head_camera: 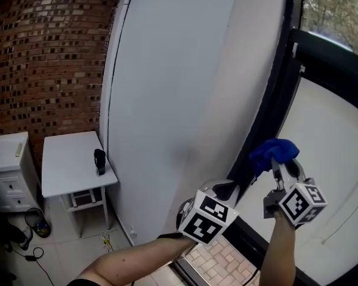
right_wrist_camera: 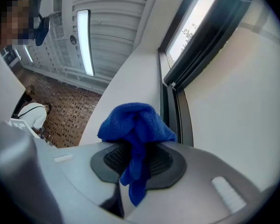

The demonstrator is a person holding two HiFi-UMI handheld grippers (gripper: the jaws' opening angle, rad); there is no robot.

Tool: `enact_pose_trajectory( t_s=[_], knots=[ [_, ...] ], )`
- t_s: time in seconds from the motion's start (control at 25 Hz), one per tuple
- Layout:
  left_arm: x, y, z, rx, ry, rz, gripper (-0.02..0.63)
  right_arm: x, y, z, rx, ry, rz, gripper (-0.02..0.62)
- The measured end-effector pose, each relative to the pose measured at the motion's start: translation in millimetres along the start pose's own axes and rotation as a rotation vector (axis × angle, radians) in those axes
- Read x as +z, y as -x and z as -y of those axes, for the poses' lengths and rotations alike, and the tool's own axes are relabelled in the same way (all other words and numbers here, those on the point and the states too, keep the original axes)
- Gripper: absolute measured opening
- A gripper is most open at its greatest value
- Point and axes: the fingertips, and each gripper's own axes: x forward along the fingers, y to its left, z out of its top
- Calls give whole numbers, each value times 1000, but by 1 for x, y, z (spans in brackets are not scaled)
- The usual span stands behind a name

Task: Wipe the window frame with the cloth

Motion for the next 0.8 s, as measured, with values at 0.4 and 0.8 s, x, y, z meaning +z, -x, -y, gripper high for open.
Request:
enact_pose_trajectory(
  t_s=[0.4, 0.8],
  knots=[
    [23, -26, -25, 12, -3, 97, -6, 92, -82, 46, -59, 152, 141, 87],
    [33, -58, -22, -56, -28, 81, -6, 177, -134, 64, -58, 218, 240, 87]
  ],
)
